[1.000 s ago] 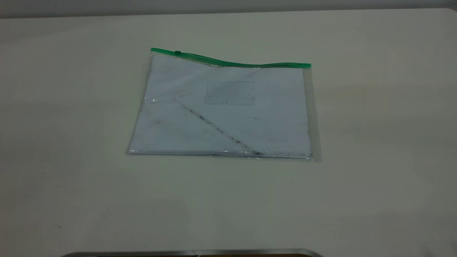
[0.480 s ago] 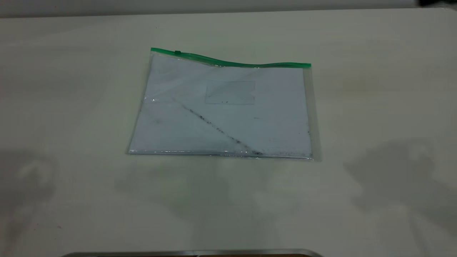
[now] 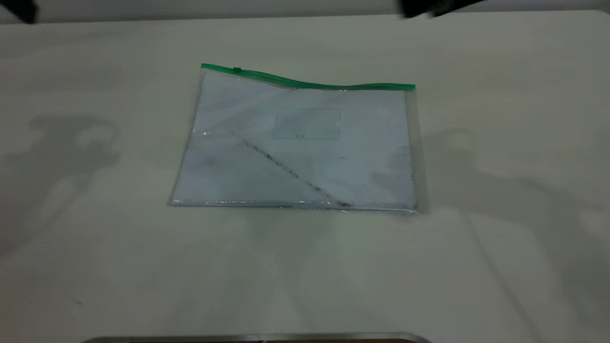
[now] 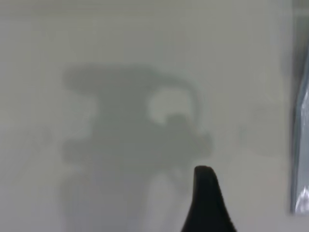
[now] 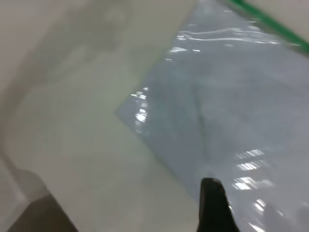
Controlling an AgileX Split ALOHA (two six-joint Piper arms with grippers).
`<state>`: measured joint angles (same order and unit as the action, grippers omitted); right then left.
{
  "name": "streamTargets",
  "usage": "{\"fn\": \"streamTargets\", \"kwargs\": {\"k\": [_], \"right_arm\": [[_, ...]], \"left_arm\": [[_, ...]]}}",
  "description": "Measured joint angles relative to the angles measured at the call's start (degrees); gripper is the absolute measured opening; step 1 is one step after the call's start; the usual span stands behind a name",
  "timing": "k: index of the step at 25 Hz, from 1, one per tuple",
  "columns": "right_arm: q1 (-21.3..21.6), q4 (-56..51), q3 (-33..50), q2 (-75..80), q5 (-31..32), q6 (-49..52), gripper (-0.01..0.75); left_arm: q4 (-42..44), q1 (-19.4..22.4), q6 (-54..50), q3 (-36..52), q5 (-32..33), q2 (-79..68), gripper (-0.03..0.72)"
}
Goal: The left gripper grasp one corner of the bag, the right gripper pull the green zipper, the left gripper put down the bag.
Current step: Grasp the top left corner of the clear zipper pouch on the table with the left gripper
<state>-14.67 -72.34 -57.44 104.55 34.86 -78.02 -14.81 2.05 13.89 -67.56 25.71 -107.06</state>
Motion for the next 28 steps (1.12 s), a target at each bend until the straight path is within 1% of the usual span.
{"fn": "streamTargets", "kwargs": {"k": [2, 4, 7, 11, 13, 17, 19, 23, 28], "right_arm": [[-2.26, -1.21, -2.93, 3.16, 0.00, -0.06, 0.510], [-4.26, -1.92, -5.59, 5.69, 0.00, -0.06, 0.510], [-6.40, -2.04, -9.23, 8.87, -0.06, 0.18, 0.510], [-7.59, -2.16, -12.79, 11.93, 0.01, 1.80, 0.510], [-7.59, -2.20, -13.56, 12.63, 0.01, 2.27, 0.510], [-7.59, -2.22, -13.64, 12.80, -0.04, 2.48, 0.510], [-7.59, -2.22, -13.64, 12.97, -0.17, 2.54, 0.510], [-7.59, -2.27, -13.64, 12.99, -0.21, 2.54, 0.510], [-7.59, -2.27, -13.64, 12.99, -0.21, 2.73, 0.510]], "left_arm": [[-3.64, 0.00, 3.51, -4.99, 0.00, -5.91, 0.590], [-9.08, 0.00, 9.05, -9.85, 0.75, -11.46, 0.590], [-18.68, 0.01, 19.89, -17.56, 4.35, -20.04, 0.590], [-32.13, 0.01, 33.89, -26.91, 10.75, -30.46, 0.590], [-35.66, 0.01, 37.65, -30.40, 12.73, -34.83, 0.590], [-40.56, -0.04, 40.01, -35.89, 14.55, -41.55, 0.590], [-41.56, -0.68, 40.16, -38.43, 15.08, -44.45, 0.590], [-42.81, -2.89, 40.29, -43.35, 15.93, -49.44, 0.590], [-44.70, -5.92, 40.46, -47.87, 16.25, -52.28, 0.590]]}}
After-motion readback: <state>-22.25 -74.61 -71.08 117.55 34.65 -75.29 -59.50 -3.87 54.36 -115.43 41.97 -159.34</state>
